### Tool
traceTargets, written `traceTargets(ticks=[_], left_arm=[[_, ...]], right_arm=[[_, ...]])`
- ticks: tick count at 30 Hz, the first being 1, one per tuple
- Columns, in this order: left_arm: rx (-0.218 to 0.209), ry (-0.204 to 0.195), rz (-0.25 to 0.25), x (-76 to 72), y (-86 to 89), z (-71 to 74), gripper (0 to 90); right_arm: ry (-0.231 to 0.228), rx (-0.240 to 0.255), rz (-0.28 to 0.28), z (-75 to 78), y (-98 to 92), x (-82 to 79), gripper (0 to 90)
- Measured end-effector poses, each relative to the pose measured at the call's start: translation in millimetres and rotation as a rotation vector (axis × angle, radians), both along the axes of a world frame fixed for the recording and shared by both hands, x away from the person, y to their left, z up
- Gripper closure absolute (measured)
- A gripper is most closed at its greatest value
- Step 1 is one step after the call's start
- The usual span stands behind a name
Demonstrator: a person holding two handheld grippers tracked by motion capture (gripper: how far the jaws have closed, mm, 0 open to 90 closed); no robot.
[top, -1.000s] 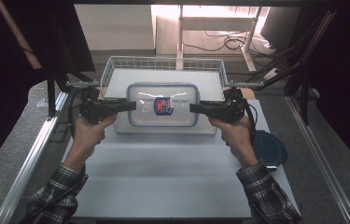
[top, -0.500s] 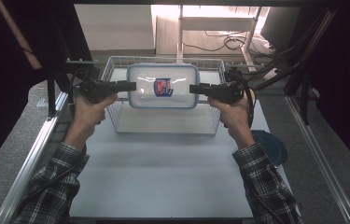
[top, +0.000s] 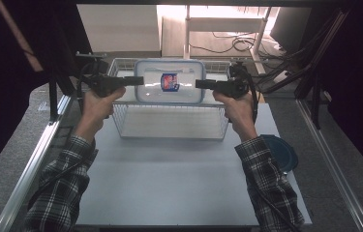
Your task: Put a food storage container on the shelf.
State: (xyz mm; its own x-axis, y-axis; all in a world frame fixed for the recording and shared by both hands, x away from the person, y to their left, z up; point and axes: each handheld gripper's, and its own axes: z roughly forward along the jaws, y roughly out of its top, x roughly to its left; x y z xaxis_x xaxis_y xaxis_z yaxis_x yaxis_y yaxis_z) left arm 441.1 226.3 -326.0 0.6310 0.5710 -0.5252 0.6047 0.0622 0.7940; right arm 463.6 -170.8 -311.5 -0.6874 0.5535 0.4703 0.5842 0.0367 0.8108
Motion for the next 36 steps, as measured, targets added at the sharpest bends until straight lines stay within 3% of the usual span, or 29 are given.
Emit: traceTargets(ticks=[7,9,13,20,24,29,34,35,36], left_arm=[[0.002,-0.006,0.016,0.8,-3.0,1.0,52.0],[0.018,-0.016,0.021,-0.1,-4.3,1.1,50.8],[0.019,-0.034,0.025,-0.4,-3.8,-0.5,50.2],[0.035,-0.052,0.031,2.1,-6.3,-0.5,47.4],[0.071,-0.068,0.036,3.8,-11.2,-1.4,43.0],[0.062,-0.065,0.035,6.0,-10.7,-3.5,42.2],[0.070,-0.033,0.031,7.8,-11.1,-9.9,39.3],[0.073,-0.028,0.028,8.0,-10.9,-11.5,39.3],[0.102,-0.032,0.024,7.7,-11.9,-13.5,43.2]], right_arm=[[0.003,-0.001,-0.007,-1.4,-0.7,3.5,49.1],[-0.016,-0.039,-0.022,1.5,2.6,2.1,47.5],[-0.028,-0.061,-0.019,2.7,4.5,0.4,47.0],[-0.031,-0.053,-0.026,1.1,4.3,2.9,46.1],[-0.043,-0.070,-0.035,1.0,5.6,3.5,44.5],[-0.055,-0.092,-0.040,1.1,6.5,2.8,43.2],[-0.056,-0.114,-0.048,-0.5,7.9,2.3,40.2],[-0.056,-0.114,-0.048,-0.5,7.9,2.3,40.2],[-0.048,-0.121,-0.048,-1.2,8.0,2.4,37.7]])
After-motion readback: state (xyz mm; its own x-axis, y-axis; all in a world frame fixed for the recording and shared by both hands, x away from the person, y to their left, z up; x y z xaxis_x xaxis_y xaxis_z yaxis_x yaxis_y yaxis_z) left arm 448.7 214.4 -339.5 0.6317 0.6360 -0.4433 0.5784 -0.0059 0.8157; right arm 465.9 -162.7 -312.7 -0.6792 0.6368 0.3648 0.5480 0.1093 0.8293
